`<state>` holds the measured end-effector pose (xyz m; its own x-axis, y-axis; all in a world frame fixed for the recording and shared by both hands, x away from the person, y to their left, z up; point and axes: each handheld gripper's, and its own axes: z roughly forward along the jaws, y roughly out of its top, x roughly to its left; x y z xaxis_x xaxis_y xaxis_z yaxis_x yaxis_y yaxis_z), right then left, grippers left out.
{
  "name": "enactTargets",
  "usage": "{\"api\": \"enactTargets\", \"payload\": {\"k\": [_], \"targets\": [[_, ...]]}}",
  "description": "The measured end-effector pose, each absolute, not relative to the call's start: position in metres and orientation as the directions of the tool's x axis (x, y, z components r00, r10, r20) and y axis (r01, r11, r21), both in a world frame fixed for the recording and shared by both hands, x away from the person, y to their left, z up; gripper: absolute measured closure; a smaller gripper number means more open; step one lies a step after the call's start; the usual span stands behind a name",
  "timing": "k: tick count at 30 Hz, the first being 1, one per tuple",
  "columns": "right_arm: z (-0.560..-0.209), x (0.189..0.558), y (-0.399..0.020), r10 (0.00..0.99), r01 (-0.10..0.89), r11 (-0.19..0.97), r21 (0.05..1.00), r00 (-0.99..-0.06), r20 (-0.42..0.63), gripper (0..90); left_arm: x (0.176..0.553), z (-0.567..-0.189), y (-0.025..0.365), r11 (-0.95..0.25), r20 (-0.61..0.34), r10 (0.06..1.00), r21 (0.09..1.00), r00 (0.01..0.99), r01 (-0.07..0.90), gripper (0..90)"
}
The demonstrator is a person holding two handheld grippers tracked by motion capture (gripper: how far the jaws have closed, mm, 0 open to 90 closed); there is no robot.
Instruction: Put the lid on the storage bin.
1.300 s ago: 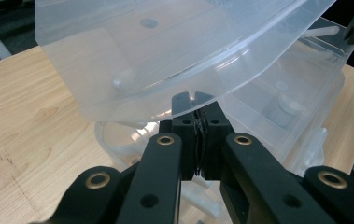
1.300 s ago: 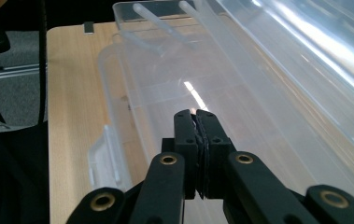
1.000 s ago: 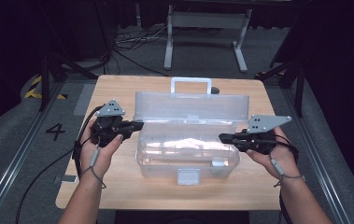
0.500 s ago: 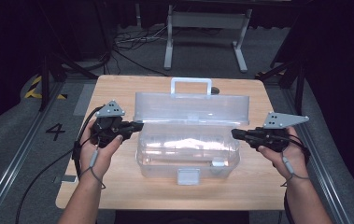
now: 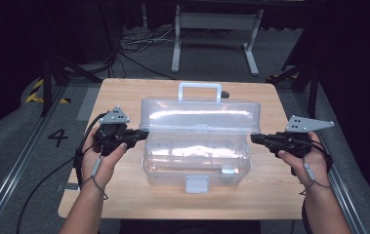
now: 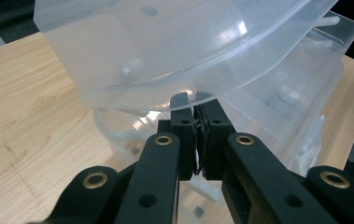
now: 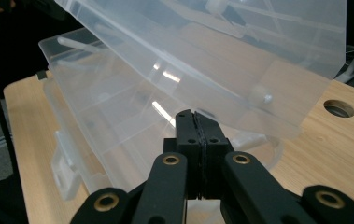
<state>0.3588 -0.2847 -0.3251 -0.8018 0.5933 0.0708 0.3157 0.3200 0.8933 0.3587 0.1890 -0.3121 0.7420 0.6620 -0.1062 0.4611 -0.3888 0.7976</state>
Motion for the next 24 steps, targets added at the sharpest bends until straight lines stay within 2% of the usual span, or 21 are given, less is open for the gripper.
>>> {"api": "enactTargets", "payload": {"k": [9,24], "targets": [[-0.3262,0.3582,-0.2908,0.599,0.339,0.312,0.888,-0.795,0.093,89.8,0.3583,-0.3132,0.1892,-0.408,-0.111,0.659,0.779,0.744,0.477,85.2],[-0.3287,0.354,-0.2921,0.591,0.374,0.385,0.844,-0.802,0.086,89.4,0.3599,-0.317,0.1901,-0.474,-0.143,0.634,0.705,0.76,0.527,83.0]]}}
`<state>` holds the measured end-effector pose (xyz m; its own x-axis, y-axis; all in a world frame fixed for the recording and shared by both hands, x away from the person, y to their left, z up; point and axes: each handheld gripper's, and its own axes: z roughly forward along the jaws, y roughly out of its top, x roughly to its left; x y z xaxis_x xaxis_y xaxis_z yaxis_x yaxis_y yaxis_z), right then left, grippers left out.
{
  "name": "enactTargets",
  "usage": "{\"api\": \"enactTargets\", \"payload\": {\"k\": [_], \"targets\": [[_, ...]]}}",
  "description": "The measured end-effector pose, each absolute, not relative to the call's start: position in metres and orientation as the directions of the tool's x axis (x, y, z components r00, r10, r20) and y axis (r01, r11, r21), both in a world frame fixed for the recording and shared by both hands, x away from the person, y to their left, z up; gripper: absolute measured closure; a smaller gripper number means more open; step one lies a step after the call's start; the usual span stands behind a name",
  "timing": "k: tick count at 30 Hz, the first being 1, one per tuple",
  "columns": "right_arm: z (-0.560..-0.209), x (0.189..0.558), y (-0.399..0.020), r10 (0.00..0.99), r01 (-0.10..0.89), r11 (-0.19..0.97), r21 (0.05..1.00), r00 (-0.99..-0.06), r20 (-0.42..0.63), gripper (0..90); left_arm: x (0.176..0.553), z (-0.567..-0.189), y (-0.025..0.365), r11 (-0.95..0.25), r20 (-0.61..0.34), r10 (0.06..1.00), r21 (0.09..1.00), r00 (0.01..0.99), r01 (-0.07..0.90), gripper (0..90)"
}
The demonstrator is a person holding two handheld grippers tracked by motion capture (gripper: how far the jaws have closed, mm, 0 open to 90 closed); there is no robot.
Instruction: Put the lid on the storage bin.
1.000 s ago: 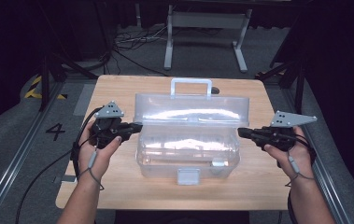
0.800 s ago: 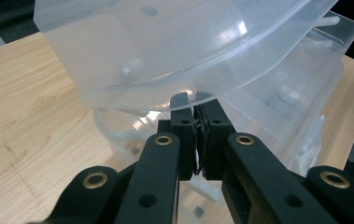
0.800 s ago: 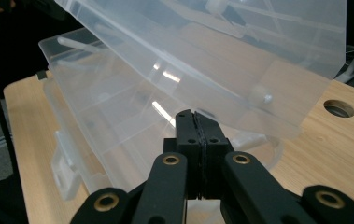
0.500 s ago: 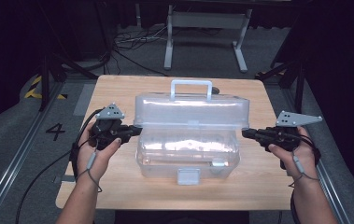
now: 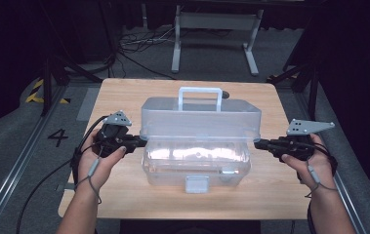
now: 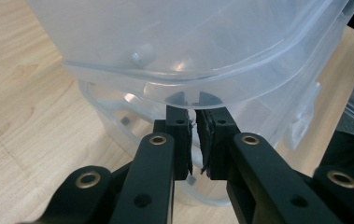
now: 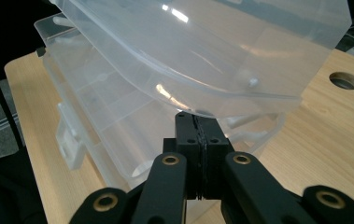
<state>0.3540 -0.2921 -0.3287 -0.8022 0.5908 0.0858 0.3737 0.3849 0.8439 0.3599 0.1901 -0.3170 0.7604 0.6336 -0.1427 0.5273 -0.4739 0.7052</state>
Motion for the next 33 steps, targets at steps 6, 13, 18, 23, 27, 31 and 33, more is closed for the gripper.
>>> {"api": "enactTargets", "payload": {"k": [6,13,18,23,27,31,33], "targets": [[-0.3303,0.3533,-0.2908,0.584,0.385,0.414,0.825,-0.808,0.084,88.7,0.3597,-0.3171,0.189,-0.509,-0.143,0.622,0.674,0.77,0.536,81.5],[-0.3321,0.3523,-0.2895,0.576,0.397,0.449,0.8,-0.813,0.081,88.4,0.3589,-0.3172,0.1896,-0.54,-0.152,0.608,0.64,0.78,0.546,80.8],[-0.3335,0.352,-0.289,0.574,0.405,0.474,0.782,-0.815,0.075,87.7,0.3588,-0.318,0.1909,-0.555,-0.163,0.603,0.618,0.781,0.557,80.7],[-0.3355,0.3523,-0.2901,0.574,0.416,0.482,0.771,-0.815,0.081,87.0,0.3594,-0.3198,0.191,-0.574,-0.165,0.594,0.598,0.787,0.559,80.3],[-0.3365,0.3523,-0.2897,0.575,0.422,0.501,0.755,-0.815,0.074,87.0,0.3599,-0.3224,0.1906,-0.587,-0.182,0.584,0.579,0.791,0.566,80.3],[-0.3379,0.352,-0.289,0.57,0.423,0.515,0.745,-0.818,0.07,87.0,0.3599,-0.3237,0.189,-0.605,-0.181,0.578,0.56,0.796,0.566,80.4],[-0.3381,0.3518,-0.2886,0.568,0.423,0.523,0.74,-0.82,0.067,87.1,0.3599,-0.3241,0.1886,-0.609,-0.182,0.577,0.553,0.796,0.568,80.6]]}}
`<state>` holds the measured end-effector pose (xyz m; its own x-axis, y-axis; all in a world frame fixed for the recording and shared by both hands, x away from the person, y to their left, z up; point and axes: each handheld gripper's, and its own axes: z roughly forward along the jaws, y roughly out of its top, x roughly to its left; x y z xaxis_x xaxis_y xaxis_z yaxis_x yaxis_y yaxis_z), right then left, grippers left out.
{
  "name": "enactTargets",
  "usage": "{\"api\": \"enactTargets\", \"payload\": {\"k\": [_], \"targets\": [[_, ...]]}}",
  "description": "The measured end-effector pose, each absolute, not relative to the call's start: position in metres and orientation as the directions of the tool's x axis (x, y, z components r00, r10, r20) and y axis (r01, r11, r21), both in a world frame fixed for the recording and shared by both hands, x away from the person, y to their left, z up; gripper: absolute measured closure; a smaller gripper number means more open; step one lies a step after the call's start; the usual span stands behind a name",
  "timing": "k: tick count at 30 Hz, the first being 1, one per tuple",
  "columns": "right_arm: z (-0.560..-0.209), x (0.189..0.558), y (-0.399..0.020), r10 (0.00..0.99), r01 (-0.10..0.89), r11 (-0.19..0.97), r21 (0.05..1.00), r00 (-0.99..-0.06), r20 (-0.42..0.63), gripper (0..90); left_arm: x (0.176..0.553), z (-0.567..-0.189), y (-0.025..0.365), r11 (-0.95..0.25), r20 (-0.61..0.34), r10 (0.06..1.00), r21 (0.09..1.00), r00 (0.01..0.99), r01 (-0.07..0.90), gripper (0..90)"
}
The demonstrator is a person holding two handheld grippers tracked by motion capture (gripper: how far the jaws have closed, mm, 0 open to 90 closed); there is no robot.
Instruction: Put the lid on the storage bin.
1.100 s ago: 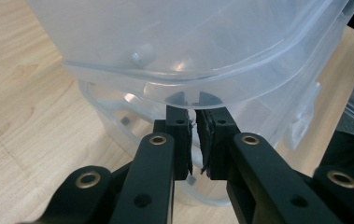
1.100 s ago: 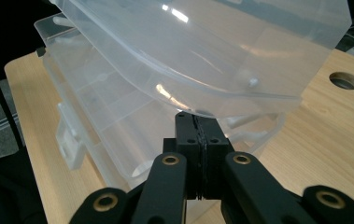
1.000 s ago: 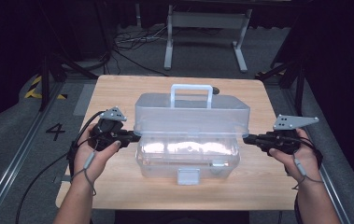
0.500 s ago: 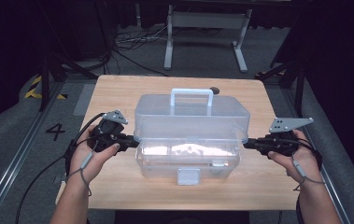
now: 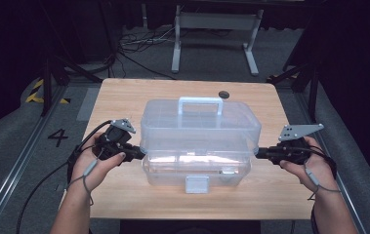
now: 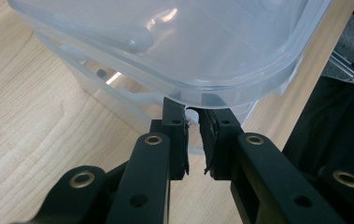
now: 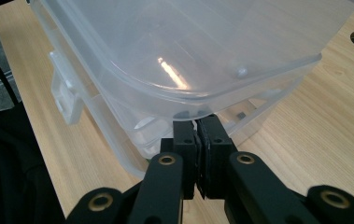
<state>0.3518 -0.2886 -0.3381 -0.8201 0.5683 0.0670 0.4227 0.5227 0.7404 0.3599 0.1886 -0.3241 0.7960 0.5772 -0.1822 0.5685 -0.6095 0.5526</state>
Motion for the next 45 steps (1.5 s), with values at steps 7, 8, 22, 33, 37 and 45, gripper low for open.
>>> {"api": "enactTargets", "payload": {"k": [7,8,22,33,37,45], "targets": [[-0.341,0.352,-0.286,0.558,0.429,0.554,0.714,-0.828,0.065,87.0,0.359,-0.327,0.184,-0.644,-0.175,0.57,0.513,0.803,0.568,81.0],[-0.341,0.352,-0.286,0.555,0.428,0.556,0.712,-0.829,0.065,87.0,0.359,-0.327,0.184,-0.649,-0.172,0.568,0.507,0.805,0.567,81.0],[-0.347,0.352,-0.284,0.537,0.436,0.597,0.674,-0.841,0.069,86.7,0.359,-0.332,0.18,-0.688,-0.196,0.544,0.453,0.816,0.567,80.1],[-0.352,0.353,-0.281,0.522,0.443,0.632,0.636,-0.85,0.074,86.8,0.36,-0.338,0.177,-0.715,-0.211,0.529,0.41,0.822,0.566,80.3],[-0.353,0.353,-0.28,0.518,0.443,0.641,0.627,-0.852,0.072,87.2,0.36,-0.339,0.176,-0.725,-0.213,0.523,0.398,0.825,0.562,80.3],[-0.357,0.354,-0.278,0.512,0.449,0.661,0.601,-0.856,0.076,87.2,0.361,-0.343,0.173,-0.743,-0.207,0.524,0.364,0.826,0.562,80.2]]}}
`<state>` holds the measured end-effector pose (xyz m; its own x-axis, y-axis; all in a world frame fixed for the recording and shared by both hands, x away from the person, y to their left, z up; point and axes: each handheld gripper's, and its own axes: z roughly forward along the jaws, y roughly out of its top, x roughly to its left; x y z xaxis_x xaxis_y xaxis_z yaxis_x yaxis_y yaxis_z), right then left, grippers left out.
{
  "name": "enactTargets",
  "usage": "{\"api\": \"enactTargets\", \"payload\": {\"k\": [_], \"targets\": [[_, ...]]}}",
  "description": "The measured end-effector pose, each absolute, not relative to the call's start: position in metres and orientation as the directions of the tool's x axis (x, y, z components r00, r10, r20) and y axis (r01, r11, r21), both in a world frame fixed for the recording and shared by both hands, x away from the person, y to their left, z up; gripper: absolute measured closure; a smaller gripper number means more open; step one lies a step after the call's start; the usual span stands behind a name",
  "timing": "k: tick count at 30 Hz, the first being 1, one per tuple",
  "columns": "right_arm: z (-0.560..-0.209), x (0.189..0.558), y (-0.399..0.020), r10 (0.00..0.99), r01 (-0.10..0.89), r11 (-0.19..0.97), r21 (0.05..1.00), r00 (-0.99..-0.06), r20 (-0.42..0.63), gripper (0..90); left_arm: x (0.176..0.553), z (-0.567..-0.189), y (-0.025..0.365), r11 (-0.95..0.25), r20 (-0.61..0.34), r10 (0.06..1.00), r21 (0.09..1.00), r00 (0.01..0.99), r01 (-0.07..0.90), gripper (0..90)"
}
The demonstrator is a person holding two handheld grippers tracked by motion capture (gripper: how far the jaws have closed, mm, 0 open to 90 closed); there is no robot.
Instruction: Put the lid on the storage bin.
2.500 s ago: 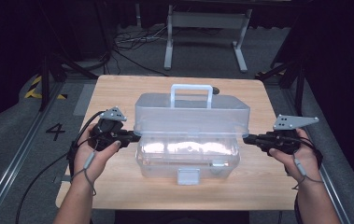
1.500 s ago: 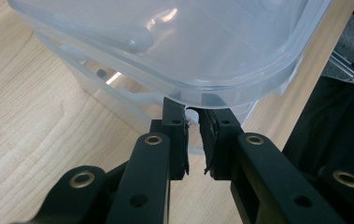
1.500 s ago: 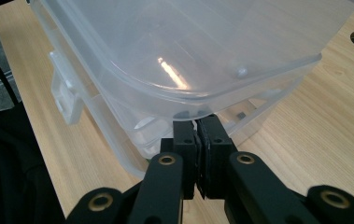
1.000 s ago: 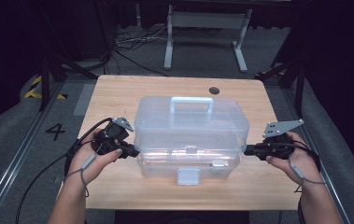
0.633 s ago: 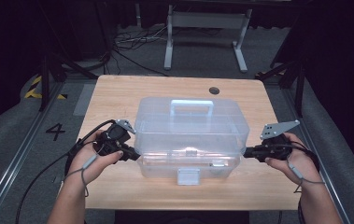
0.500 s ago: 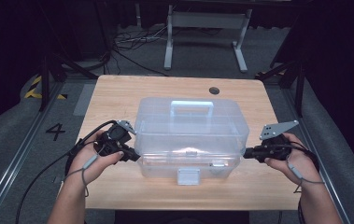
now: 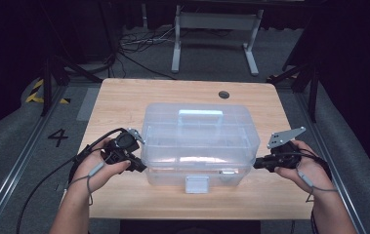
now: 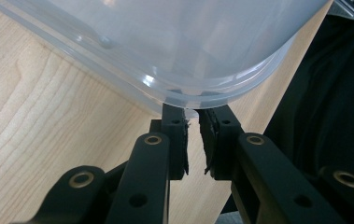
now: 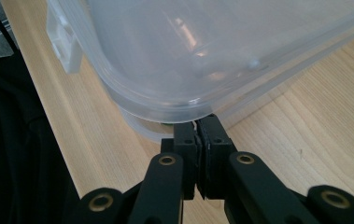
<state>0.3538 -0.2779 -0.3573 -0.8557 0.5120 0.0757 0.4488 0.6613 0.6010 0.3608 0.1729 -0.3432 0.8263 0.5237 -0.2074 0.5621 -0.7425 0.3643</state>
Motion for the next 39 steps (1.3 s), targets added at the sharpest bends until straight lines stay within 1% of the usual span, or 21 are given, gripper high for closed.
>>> {"api": "enactTargets", "payload": {"k": [19,25,27,36,39], "targets": [[-0.362,0.355,-0.276,0.5,0.455,0.7,0.55,-0.862,0.077,87.7,0.361,-0.346,0.175,-0.756,-0.222,0.518,0.332,0.826,0.564,80.0],[-0.364,0.355,-0.277,0.505,0.463,0.715,0.524,-0.86,0.071,87.5,0.361,-0.348,0.177,-0.766,-0.21,0.528,0.302,0.823,0.568,78.7],[-0.366,0.356,-0.278,0.513,0.469,0.717,0.516,-0.856,0.067,87.5,0.362,-0.348,0.178,-0.765,-0.215,0.524,0.306,0.824,0.567,78.2],[-0.364,0.358,-0.282,0.513,0.468,0.699,0.541,-0.855,0.076,86.5,0.36,-0.346,0.183,-0.742,-0.22,0.54,0.331,0.813,0.583,77.3],[-0.36,0.358,-0.286,0.523,0.47,0.684,0.557,-0.849,0.074,85.6,0.359,-0.343,0.188,-0.718,-0.226,0.554,0.357,0.801,0.597,75.9]]}}
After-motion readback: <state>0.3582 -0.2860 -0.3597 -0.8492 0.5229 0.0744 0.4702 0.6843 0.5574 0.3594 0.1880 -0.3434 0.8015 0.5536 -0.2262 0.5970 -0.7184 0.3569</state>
